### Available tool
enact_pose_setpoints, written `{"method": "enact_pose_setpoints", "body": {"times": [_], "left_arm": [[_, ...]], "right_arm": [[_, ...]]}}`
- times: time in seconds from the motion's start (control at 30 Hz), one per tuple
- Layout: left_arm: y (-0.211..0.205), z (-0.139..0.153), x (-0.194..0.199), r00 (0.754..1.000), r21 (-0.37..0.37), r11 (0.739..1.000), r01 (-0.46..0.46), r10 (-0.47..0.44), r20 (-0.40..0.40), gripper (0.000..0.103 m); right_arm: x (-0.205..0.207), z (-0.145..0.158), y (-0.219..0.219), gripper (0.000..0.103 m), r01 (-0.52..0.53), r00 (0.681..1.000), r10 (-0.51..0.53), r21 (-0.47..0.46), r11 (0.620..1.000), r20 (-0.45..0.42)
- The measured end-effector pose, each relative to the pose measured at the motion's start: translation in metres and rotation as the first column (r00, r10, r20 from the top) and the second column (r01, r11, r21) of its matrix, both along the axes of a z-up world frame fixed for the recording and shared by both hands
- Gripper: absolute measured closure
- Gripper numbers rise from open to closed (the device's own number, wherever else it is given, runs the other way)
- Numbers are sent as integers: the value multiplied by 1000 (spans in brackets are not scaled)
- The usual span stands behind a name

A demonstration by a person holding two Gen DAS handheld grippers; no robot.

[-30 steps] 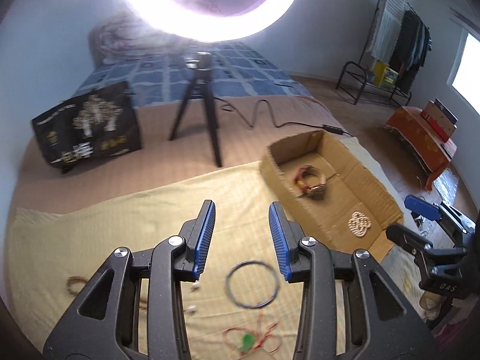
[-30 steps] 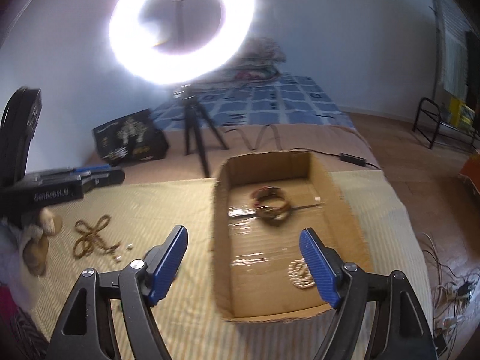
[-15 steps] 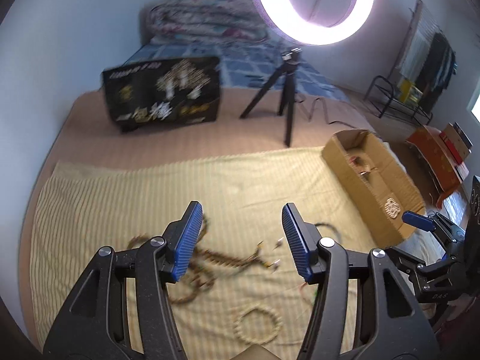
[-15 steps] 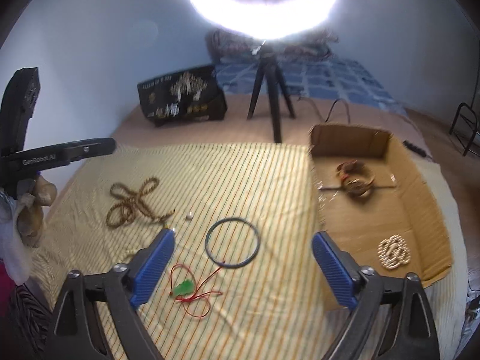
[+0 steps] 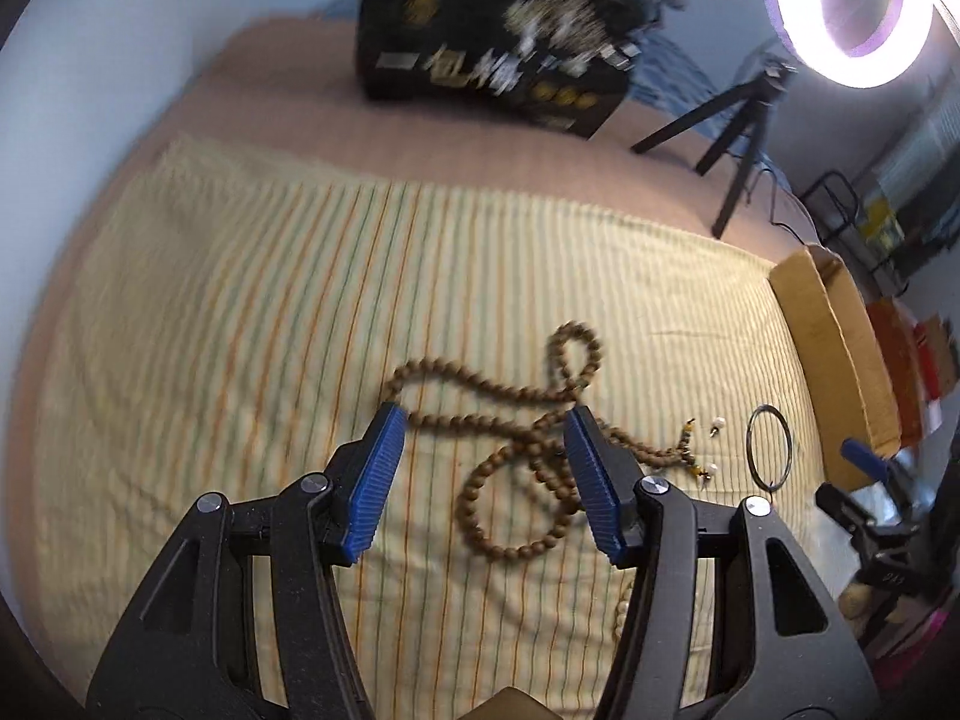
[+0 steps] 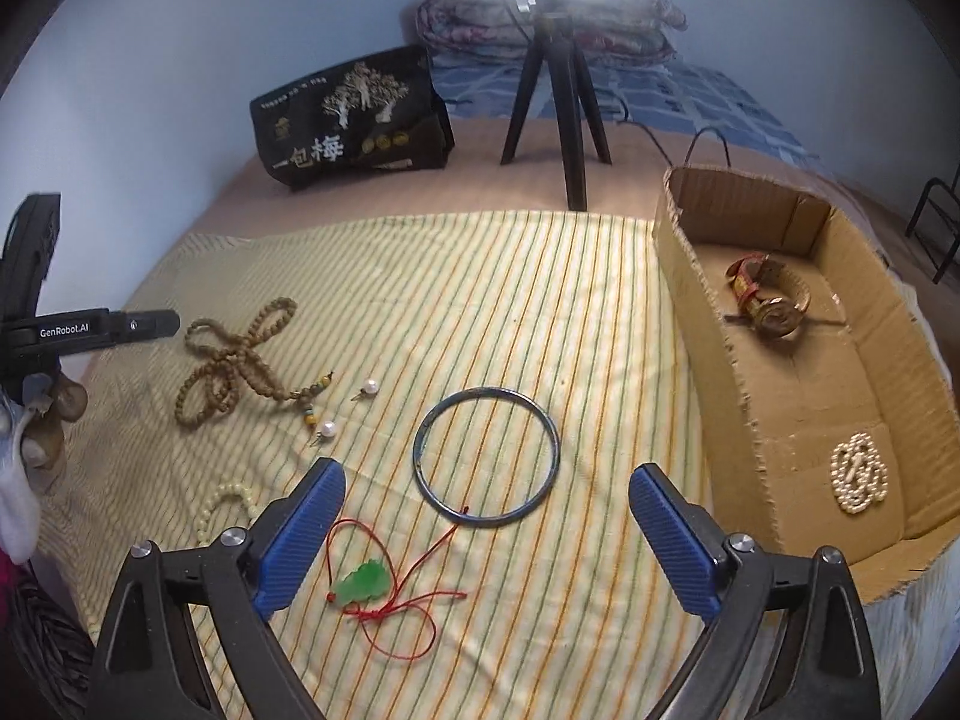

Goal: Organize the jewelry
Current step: 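Grasp the brown wooden bead strand with the left tool while the right tool grasps the black bangle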

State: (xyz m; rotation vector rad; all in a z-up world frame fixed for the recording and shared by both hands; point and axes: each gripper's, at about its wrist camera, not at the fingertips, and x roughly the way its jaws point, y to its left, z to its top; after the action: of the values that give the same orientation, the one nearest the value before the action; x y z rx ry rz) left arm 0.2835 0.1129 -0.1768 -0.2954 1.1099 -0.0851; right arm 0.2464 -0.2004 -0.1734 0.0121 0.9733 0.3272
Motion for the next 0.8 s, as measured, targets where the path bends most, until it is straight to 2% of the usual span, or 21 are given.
{"method": "enact_pose_setpoints", "body": {"times": [0.1,0.2,0.27,0.43,0.67,0.8], "left_arm": [[7,-19,6,998,-54,998,-27,24,-65,46],[8,-30,11,995,-80,996,-43,36,-95,43],[6,-33,11,994,-104,993,-54,44,-96,38],[-2,-34,23,994,-174,983,-65,47,-103,35],[-31,-34,38,995,-133,991,-35,23,-95,34],[-53,-36,41,997,-14,1000,0,-2,-83,33]], "right_arm": [[6,-7,4,6,-5,1000,5,-13,1000,-24],[9,-11,9,6,-9,1000,8,-31,999,-27],[12,-13,10,6,-10,1000,9,-37,999,-26],[18,-19,9,6,-3,999,2,-26,1000,-47],[22,-26,13,6,-12,998,10,-30,999,-56],[26,-31,15,6,-12,998,9,-41,999,-69]]}}
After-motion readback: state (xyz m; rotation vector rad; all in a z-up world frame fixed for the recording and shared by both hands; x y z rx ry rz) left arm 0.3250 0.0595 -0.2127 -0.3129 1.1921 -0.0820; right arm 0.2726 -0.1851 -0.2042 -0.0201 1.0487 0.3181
